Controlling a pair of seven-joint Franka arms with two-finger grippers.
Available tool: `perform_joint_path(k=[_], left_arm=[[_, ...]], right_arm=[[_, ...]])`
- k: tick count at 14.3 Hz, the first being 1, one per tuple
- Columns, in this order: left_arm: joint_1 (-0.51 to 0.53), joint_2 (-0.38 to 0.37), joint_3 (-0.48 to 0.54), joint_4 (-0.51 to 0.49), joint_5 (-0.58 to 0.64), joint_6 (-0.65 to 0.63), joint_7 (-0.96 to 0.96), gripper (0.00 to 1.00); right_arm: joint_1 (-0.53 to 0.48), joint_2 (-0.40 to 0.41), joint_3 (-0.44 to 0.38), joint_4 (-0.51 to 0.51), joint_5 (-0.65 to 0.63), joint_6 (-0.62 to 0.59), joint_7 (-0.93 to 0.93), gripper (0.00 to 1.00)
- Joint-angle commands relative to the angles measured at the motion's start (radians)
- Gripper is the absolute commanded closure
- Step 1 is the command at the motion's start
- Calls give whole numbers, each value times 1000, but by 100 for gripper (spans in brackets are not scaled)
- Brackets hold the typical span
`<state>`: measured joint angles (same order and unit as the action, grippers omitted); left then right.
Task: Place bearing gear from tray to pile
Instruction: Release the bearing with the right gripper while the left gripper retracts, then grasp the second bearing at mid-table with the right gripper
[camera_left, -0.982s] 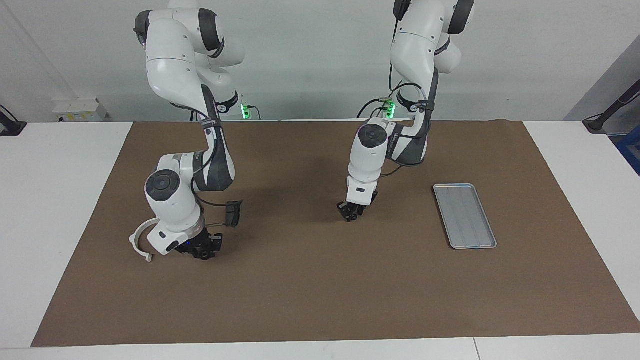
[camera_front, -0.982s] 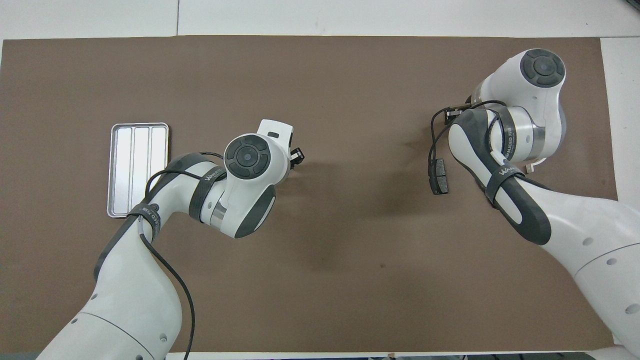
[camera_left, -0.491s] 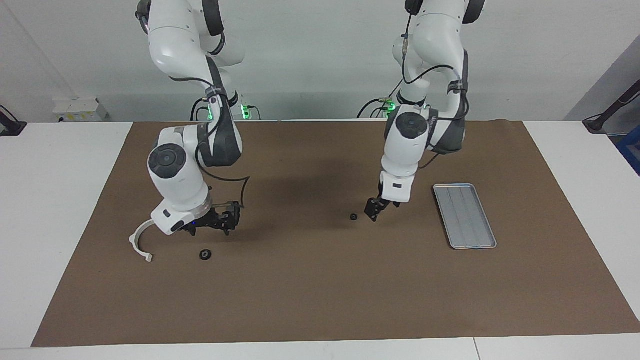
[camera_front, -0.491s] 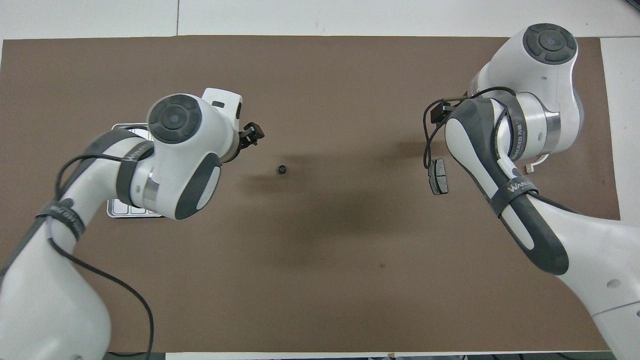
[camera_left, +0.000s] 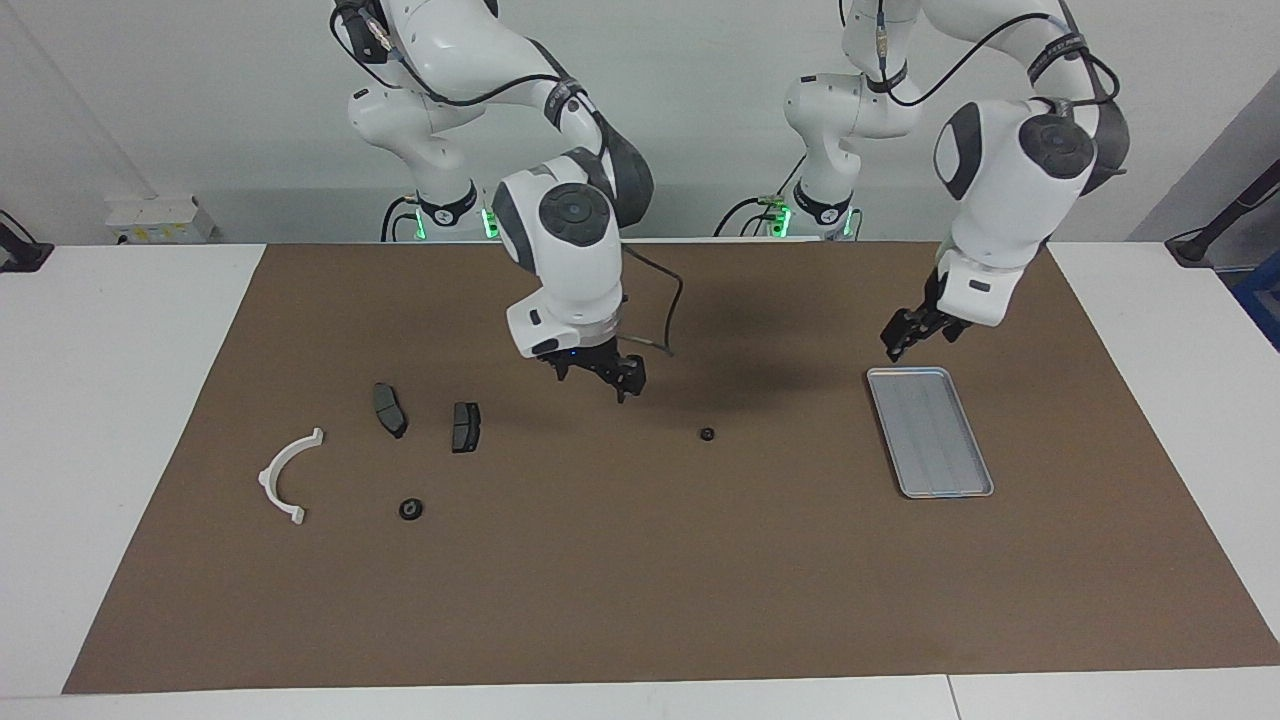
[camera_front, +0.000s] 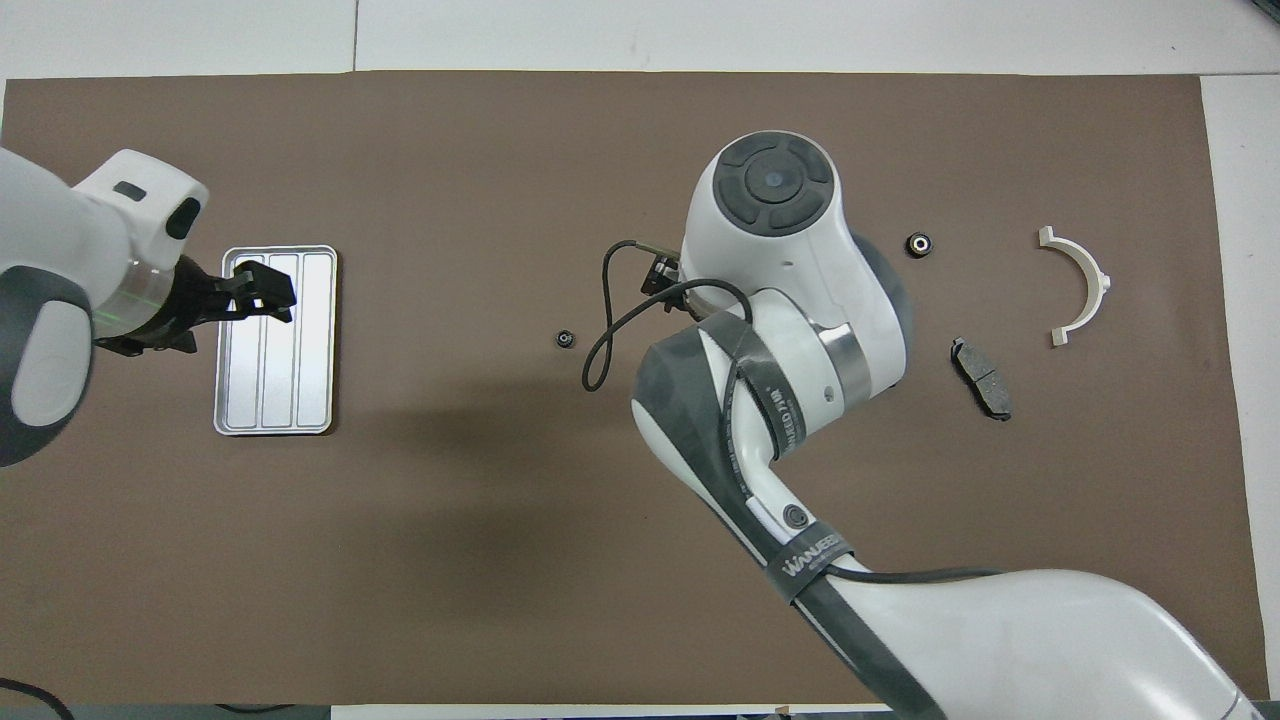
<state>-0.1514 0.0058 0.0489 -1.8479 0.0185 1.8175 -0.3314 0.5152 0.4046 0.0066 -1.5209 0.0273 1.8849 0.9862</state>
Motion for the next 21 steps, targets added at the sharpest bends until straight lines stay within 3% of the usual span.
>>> perform_joint_path(k=[1, 4, 6, 17, 21], left_arm=[[81, -78, -11, -14, 5, -95, 155, 0], [92, -105, -14, -20, 4, -104, 210, 0], [92, -101, -12, -25, 4, -83, 262, 0], [95, 13, -9, 107, -26, -127, 312, 0], [116, -7, -24, 95, -25, -158, 313, 0]], right_arm=[[83, 61, -5, 39, 11, 26, 122, 0], [160, 201, -4, 158, -61, 54, 267, 0], [184, 243, -4, 182, -64, 80, 288, 0], [198, 358, -5, 220, -79, 183, 327, 0], [200, 387, -7, 257, -79, 174, 331, 0]])
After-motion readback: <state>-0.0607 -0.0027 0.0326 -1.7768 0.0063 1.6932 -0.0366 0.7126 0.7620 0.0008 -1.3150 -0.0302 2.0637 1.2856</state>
